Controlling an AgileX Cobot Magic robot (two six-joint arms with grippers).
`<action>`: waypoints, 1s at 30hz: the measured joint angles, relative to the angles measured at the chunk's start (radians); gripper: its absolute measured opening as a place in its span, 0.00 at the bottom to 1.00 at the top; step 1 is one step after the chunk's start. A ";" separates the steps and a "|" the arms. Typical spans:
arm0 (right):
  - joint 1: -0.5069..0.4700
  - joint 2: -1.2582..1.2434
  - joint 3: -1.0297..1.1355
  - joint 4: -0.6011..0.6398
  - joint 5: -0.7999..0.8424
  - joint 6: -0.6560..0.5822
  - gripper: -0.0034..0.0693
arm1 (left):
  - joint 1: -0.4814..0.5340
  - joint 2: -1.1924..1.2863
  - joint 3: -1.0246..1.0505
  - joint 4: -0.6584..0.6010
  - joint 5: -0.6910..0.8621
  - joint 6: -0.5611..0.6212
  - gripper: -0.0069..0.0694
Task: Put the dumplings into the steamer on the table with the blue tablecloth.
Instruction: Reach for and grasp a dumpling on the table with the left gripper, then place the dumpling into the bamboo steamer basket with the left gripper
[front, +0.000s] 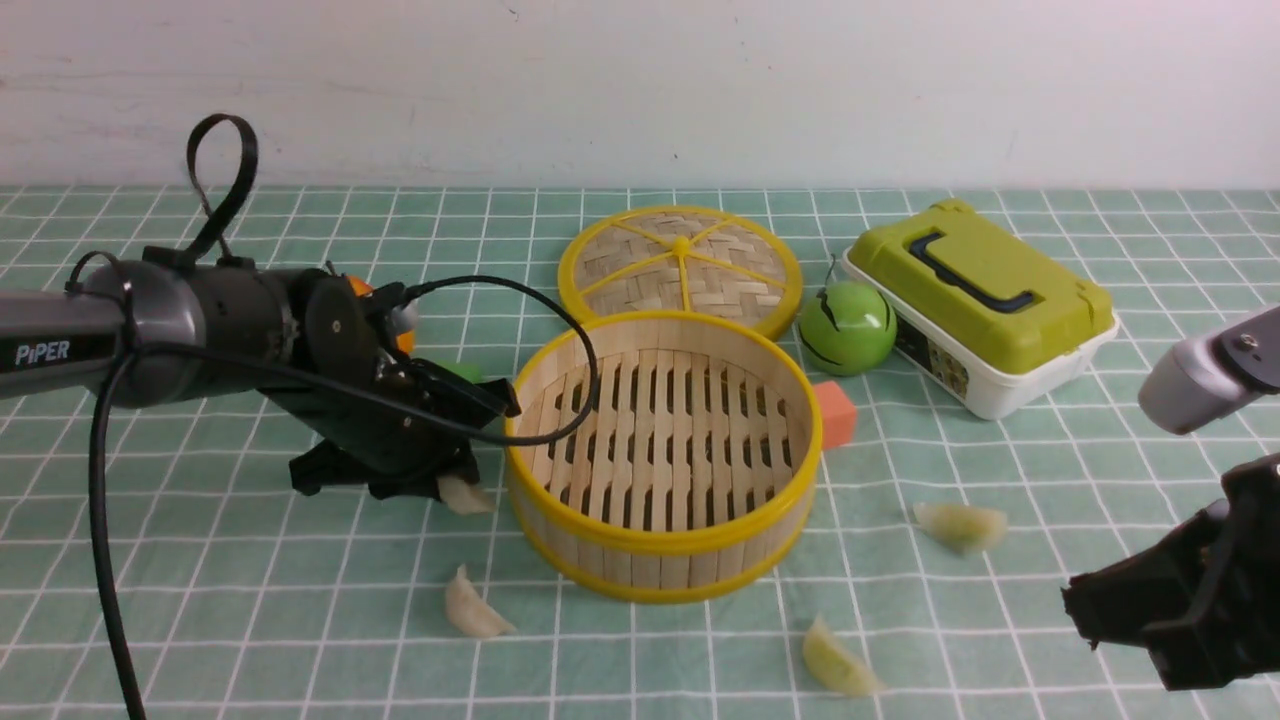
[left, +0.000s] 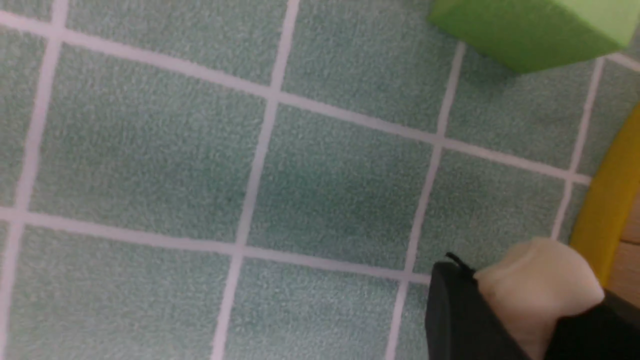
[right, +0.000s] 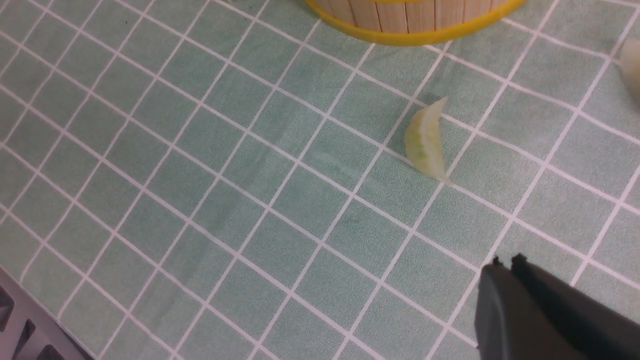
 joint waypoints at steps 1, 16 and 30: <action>0.000 0.000 0.000 0.000 -0.003 0.000 0.06 | 0.000 -0.012 -0.006 0.016 0.013 0.002 0.33; 0.000 0.000 0.000 -0.003 -0.024 0.000 0.08 | -0.238 -0.056 -0.423 0.110 0.146 0.072 0.33; 0.000 0.000 0.000 -0.003 -0.014 0.000 0.09 | -0.279 0.209 -0.500 0.120 0.098 0.072 0.48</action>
